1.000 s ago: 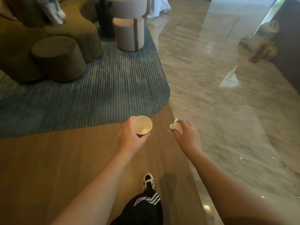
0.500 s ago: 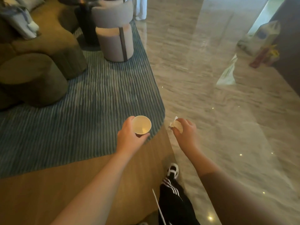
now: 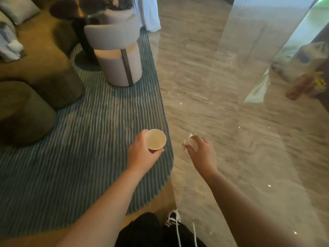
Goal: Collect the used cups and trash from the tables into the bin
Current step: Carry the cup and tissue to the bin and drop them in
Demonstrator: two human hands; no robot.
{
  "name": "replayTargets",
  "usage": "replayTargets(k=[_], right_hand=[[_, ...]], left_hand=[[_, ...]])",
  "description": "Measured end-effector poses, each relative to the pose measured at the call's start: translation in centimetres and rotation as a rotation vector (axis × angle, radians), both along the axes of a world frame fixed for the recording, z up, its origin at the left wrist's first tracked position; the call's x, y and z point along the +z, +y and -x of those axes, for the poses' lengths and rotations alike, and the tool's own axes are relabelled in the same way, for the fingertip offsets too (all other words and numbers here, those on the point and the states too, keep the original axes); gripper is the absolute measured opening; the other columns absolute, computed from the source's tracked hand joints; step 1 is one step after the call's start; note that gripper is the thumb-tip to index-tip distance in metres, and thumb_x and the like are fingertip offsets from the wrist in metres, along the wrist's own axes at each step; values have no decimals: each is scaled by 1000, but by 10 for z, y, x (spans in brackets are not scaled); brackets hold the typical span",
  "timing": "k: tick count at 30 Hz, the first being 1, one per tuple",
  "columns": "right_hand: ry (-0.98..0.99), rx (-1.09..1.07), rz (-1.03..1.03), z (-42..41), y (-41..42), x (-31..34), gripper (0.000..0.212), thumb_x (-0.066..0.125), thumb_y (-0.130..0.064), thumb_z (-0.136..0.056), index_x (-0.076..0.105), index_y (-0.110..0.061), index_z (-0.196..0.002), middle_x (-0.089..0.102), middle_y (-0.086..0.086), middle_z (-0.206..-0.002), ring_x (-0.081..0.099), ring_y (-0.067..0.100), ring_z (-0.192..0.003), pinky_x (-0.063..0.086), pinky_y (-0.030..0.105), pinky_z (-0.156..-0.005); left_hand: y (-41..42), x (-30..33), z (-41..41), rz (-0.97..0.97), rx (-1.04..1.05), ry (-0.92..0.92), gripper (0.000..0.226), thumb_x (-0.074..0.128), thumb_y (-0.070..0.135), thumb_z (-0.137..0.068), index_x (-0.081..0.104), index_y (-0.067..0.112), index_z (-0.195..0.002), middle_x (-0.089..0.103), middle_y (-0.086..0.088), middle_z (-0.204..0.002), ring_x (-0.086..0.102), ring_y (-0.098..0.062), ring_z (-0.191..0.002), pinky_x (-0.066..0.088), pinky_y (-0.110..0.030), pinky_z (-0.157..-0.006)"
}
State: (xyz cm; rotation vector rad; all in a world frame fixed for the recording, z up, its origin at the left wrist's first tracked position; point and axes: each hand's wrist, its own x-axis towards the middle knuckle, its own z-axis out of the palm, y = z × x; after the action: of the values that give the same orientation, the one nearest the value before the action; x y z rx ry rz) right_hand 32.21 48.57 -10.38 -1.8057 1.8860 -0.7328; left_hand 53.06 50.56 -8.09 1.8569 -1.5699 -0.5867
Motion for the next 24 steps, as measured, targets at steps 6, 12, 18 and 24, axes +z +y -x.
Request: replayTargets(k=[6, 12, 18, 24], right_hand=[[11, 53, -2, 14, -130, 5, 31, 65, -28, -85, 60, -23, -115, 62, 0, -108, 54, 24, -100, 35, 26, -76], [21, 57, -38, 19, -276, -13, 30, 64, -30, -85, 60, -22, -114, 61, 1, -107, 54, 25, -99, 33, 27, -73], [58, 128, -64, 18, -456, -7, 32, 64, -30, -86, 59, -21, -117, 60, 2, -112, 56, 26, -100, 38, 29, -73], [64, 93, -32, 32, -611, 18, 31, 66, -28, -85, 61, -19, -115, 62, 2, -106, 54, 24, -99, 34, 26, -71]], left_hand=[[-121, 2, 17, 18, 47, -19, 73, 81, 40, -67, 41, 19, -125, 52, -2, -120, 53, -22, -101, 46, -35, -80], [-258, -19, 27, 13, 66, -31, 75, 81, 40, -67, 41, 18, -126, 53, -3, -121, 53, -23, -103, 49, -42, -85], [-434, -24, 32, 16, 64, -33, 71, 80, 39, -68, 42, 18, -124, 53, -2, -119, 54, -22, -101, 48, -37, -82], [-593, -1, 40, 42, 51, -14, 72, 81, 39, -66, 43, 18, -123, 54, -4, -117, 55, -23, -100, 49, -36, -80]])
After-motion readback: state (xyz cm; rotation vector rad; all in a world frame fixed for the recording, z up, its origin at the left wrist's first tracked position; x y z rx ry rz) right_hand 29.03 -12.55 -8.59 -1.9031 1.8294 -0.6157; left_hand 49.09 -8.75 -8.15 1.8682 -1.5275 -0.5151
